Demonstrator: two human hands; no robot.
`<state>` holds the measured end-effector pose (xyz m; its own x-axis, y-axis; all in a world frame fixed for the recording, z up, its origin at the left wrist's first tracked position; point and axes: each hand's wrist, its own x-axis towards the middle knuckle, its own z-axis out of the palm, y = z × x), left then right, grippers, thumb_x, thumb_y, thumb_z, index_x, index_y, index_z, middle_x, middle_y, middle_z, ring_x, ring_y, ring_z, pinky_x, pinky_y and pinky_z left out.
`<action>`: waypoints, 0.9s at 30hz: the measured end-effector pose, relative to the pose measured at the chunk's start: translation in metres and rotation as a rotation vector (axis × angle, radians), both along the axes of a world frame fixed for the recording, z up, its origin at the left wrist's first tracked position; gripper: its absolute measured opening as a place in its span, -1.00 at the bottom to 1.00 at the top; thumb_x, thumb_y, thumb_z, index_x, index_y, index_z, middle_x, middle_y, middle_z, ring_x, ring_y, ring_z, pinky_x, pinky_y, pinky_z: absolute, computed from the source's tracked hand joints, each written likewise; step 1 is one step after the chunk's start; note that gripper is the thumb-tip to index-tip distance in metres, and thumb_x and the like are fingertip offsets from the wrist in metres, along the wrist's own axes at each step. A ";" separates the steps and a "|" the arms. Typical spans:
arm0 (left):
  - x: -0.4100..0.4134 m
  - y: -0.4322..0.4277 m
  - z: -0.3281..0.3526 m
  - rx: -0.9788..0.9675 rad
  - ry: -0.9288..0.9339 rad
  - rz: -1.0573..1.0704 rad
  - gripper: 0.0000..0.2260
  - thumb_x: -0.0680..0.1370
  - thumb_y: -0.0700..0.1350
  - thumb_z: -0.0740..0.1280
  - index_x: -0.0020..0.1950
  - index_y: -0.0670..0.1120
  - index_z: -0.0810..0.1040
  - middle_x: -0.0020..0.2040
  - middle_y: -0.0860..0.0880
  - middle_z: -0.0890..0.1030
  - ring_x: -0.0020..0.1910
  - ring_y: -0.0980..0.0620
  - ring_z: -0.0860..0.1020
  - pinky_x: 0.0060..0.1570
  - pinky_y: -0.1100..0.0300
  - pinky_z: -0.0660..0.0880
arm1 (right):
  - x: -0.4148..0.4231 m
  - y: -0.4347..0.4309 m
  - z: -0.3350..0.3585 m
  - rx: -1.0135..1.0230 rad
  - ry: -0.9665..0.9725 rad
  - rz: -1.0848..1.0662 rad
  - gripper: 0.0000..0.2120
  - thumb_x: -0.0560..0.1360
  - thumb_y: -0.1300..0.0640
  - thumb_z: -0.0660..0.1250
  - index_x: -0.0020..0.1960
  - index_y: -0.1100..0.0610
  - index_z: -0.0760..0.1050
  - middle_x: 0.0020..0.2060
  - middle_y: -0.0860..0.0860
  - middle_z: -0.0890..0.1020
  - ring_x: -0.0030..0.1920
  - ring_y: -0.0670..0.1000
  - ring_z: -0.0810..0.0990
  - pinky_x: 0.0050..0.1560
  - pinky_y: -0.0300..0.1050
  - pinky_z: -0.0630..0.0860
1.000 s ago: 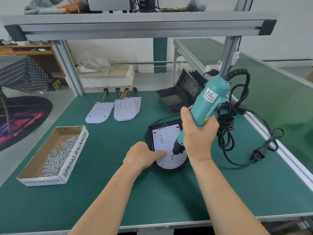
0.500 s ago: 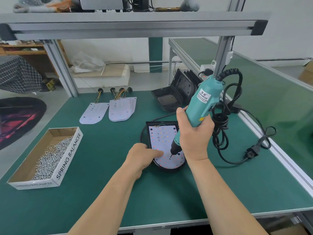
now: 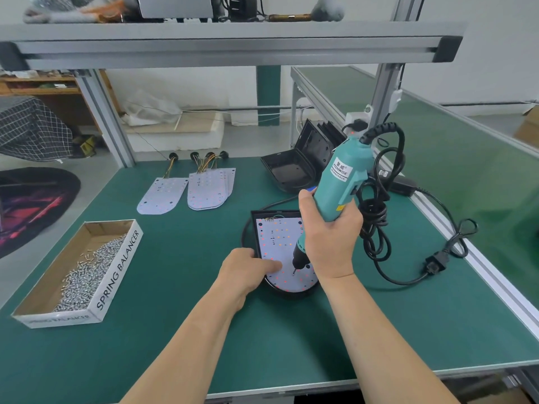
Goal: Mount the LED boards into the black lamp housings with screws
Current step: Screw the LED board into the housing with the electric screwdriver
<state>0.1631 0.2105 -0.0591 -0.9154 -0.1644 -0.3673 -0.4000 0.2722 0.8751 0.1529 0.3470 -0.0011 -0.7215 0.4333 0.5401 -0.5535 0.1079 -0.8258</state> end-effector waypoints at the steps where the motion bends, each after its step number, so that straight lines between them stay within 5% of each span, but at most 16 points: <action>1: 0.000 0.000 0.000 -0.008 -0.004 -0.002 -0.68 0.37 -0.08 0.55 -0.12 -0.12 0.43 -0.19 -0.10 0.42 -0.27 -0.05 0.24 -0.35 0.14 0.09 | 0.000 0.000 0.000 0.001 -0.009 0.010 -0.57 0.42 0.01 0.42 -0.25 0.37 0.38 -0.42 0.23 0.44 -0.40 0.22 0.40 -0.40 0.10 0.39; 8: 0.003 0.001 0.004 -0.012 -0.025 0.004 -0.72 0.38 -0.08 0.55 -0.13 -0.14 0.48 -0.19 -0.10 0.48 -0.32 -0.05 0.28 -0.38 0.16 0.12 | 0.002 -0.008 0.002 0.057 -0.036 0.059 -0.60 0.42 0.06 0.40 -0.37 0.08 0.19 -0.55 -0.12 0.28 -0.49 -0.09 0.23 -0.45 -0.18 0.24; 12: 0.005 0.001 0.008 -0.055 -0.031 -0.006 -0.72 0.39 -0.07 0.54 -0.09 -0.13 0.50 -0.22 -0.08 0.43 -0.38 -0.02 0.24 -0.42 0.18 0.10 | 0.005 -0.003 0.003 -0.008 -0.053 0.024 -0.67 0.43 0.08 0.43 -0.29 0.29 0.41 -0.48 0.05 0.44 -0.43 0.03 0.40 -0.37 -0.01 0.41; 21: 0.015 -0.012 0.022 0.000 -0.092 -0.002 -0.59 0.50 0.15 0.45 -0.26 -0.06 0.31 -0.36 -0.03 0.29 -0.43 -0.01 0.18 -0.46 0.23 0.14 | 0.008 0.006 0.027 -0.278 -0.063 -0.070 -0.75 0.39 -0.02 0.46 -0.23 0.13 0.49 -0.39 0.08 0.53 -0.34 0.07 0.50 -0.23 0.03 0.51; 24: 0.021 -0.033 0.030 0.363 -0.031 0.214 -0.88 0.62 -0.30 0.24 -0.11 -0.27 0.49 -0.22 -0.19 0.52 -0.33 -0.04 0.46 -0.42 0.20 0.48 | 0.008 0.008 0.026 -0.449 -0.110 -0.095 -0.75 0.37 -0.05 0.48 -0.25 0.06 0.46 -0.46 -0.04 0.56 -0.42 -0.03 0.51 -0.33 -0.18 0.48; 27: 0.032 -0.054 0.039 0.645 0.039 0.279 -0.75 0.57 -0.56 0.06 0.00 -0.40 0.50 -0.09 -0.30 0.54 -0.16 -0.11 0.59 -0.37 0.26 0.61 | 0.008 0.007 0.028 -0.538 -0.121 -0.074 -0.77 0.40 0.01 0.47 -0.23 0.05 0.43 -0.51 -0.08 0.53 -0.47 -0.06 0.48 -0.40 -0.23 0.45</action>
